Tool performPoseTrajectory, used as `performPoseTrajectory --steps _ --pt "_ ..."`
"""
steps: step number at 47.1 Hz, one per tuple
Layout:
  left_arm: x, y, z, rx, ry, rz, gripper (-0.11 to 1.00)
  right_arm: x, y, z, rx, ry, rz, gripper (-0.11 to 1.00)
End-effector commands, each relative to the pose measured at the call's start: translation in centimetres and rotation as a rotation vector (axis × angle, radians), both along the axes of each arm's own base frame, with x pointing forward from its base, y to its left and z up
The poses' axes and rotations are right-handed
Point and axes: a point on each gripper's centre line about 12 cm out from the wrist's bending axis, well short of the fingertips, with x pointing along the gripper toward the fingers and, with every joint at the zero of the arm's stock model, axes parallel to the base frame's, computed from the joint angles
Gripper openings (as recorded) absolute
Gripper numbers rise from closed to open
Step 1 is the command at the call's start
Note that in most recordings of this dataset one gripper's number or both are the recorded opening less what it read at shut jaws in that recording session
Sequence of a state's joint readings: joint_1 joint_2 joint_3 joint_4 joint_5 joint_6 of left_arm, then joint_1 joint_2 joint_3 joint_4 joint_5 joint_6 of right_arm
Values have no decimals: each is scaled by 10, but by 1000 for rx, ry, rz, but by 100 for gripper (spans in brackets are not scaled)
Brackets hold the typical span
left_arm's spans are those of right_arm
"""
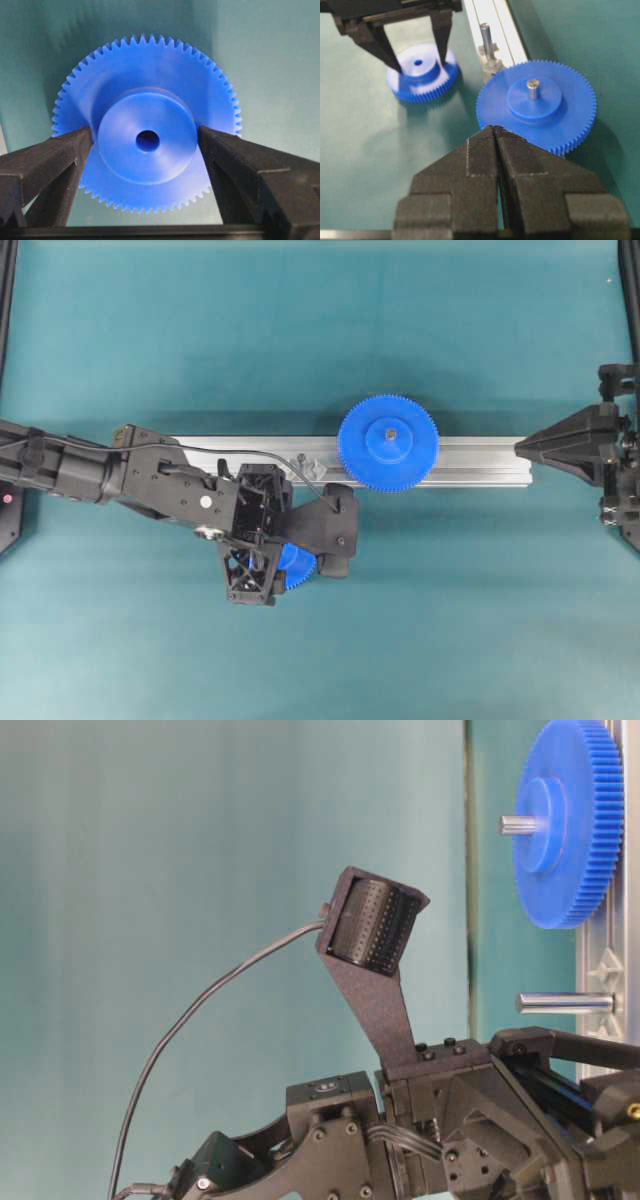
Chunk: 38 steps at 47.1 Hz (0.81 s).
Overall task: Find the location of the shaft and insert the small gear.
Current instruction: 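Lift the small blue gear with the left gripper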
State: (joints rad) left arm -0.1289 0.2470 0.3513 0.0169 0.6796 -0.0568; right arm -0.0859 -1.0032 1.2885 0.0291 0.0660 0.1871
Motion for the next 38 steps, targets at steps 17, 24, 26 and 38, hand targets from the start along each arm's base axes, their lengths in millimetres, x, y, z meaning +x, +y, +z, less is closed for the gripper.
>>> performPoseTrajectory --steps 17,24,26,38 --pt "1 -3 10 2 -19 -17 64 0 0 -1 37 -3 -15 2" --pt "0 -3 10 3 -16 -16 64 0 0 0 37 -9 -15 1" --pt "0 -3 10 3 -16 -18 64 0 0 1 37 -11 -15 1" --pt "1 -3 12 3 -20 -18 64 -1 0 2 36 -15 -15 2"
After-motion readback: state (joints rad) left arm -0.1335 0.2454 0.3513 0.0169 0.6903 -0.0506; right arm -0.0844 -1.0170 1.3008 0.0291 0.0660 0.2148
